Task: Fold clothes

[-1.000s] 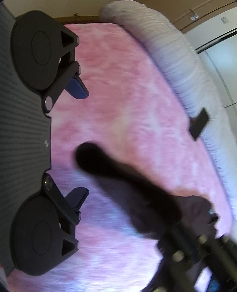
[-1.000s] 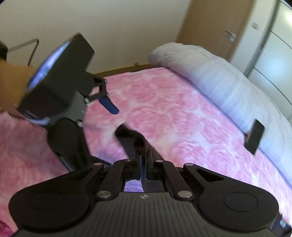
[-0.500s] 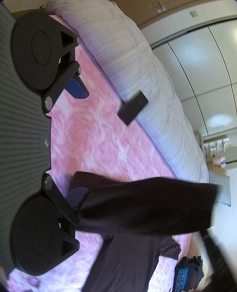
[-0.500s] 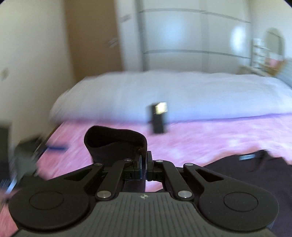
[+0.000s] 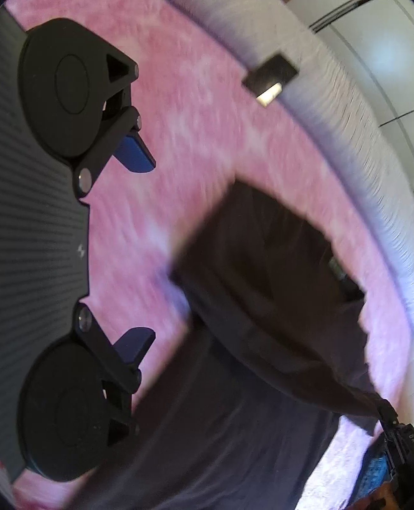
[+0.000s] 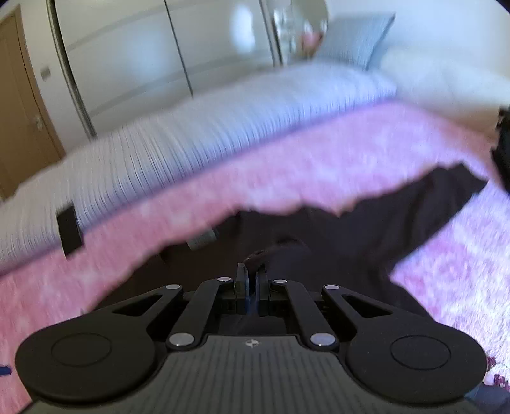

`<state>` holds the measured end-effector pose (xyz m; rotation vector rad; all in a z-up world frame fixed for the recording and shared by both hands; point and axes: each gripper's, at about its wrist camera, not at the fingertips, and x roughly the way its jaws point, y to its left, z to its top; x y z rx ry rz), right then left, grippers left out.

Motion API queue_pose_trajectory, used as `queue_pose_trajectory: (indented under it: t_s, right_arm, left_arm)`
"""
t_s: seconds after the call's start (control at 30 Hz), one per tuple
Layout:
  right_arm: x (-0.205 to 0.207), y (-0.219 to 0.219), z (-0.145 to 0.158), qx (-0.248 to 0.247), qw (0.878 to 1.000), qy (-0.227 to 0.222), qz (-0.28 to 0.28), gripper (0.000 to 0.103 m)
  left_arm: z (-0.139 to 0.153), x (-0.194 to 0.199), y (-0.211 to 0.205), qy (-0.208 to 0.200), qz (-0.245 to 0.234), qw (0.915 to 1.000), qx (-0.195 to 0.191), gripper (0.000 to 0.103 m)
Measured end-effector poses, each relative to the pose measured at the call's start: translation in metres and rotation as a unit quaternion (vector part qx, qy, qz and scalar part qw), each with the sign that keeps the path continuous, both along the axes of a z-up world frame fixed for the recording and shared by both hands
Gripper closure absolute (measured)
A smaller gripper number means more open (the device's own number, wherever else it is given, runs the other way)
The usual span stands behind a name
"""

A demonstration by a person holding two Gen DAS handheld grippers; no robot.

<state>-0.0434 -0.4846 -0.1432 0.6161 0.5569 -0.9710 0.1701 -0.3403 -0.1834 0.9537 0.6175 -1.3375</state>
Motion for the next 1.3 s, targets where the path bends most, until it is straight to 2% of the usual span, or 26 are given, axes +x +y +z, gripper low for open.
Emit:
queue_pose_trajectory:
  t_s: [0.07, 0.2, 0.3, 0.37, 0.43, 0.5, 0.7, 0.8, 0.97, 1.1, 1.17, 1.23, 1.3]
  right_arm:
    - [-0.001, -0.009, -0.009, 0.012, 1.0, 0.004, 0.021, 0.101]
    - [0.006, -0.014, 0.011, 0.002, 0.998, -0.023, 0.064, 0.102]
    - [0.002, -0.013, 0.044, -0.058, 0.994, -0.058, 0.069, 0.102]
    - [-0.008, -0.013, 0.059, -0.086, 0.993, -0.062, 0.055, 0.102]
    - [-0.019, -0.016, 0.053, -0.077, 0.995, -0.052, 0.034, 0.101]
    - [-0.025, -0.019, 0.036, -0.051, 0.998, -0.031, 0.021, 0.101]
    - [-0.02, -0.015, -0.015, -0.017, 0.999, 0.034, 0.036, 0.101]
    - [-0.021, -0.022, -0.013, -0.019, 0.999, 0.031, 0.036, 0.102]
    - [-0.044, -0.04, 0.024, -0.08, 0.996, 0.004, 0.028, 0.102]
    - [-0.07, -0.069, -0.016, -0.005, 0.999, 0.01, 0.037, 0.101]
    - [-0.075, -0.082, -0.05, 0.041, 0.996, 0.031, 0.07, 0.1]
    - [-0.078, -0.094, -0.074, 0.063, 0.991, 0.052, 0.103, 0.1]
    - [-0.083, -0.104, -0.086, 0.079, 0.987, 0.053, 0.13, 0.092]
  left_arm:
    - [-0.01, -0.008, -0.017, -0.004, 0.004, 1.0, 0.008, 0.001]
    - [-0.017, -0.015, -0.042, -0.005, 0.022, 0.9996, 0.016, 0.001]
    - [-0.013, -0.012, -0.051, 0.006, 0.034, 0.9994, 0.005, 0.001]
    - [-0.015, -0.012, -0.058, 0.008, 0.035, 0.9994, 0.005, 0.001]
    - [-0.02, -0.01, -0.061, 0.011, 0.038, 0.9992, 0.003, 0.001]
    - [-0.027, -0.012, -0.067, 0.016, 0.042, 0.999, 0.003, 0.001]
    - [-0.051, -0.002, -0.079, 0.001, 0.094, 0.9955, 0.003, 0.001]
    - [-0.056, 0.005, -0.079, -0.013, 0.121, 0.9926, 0.003, 0.001]
    - [-0.054, 0.006, -0.074, -0.034, 0.158, 0.9869, -0.003, 0.001]
    - [-0.054, -0.004, -0.075, -0.059, 0.18, 0.9818, 0.005, 0.001]
    - [-0.056, -0.009, -0.076, -0.076, 0.192, 0.9785, 0.009, 0.0]
    - [-0.058, -0.016, -0.077, -0.093, 0.203, 0.9745, 0.013, 0.0]
    - [-0.056, -0.02, -0.077, -0.104, 0.217, 0.9705, 0.02, 0.0]
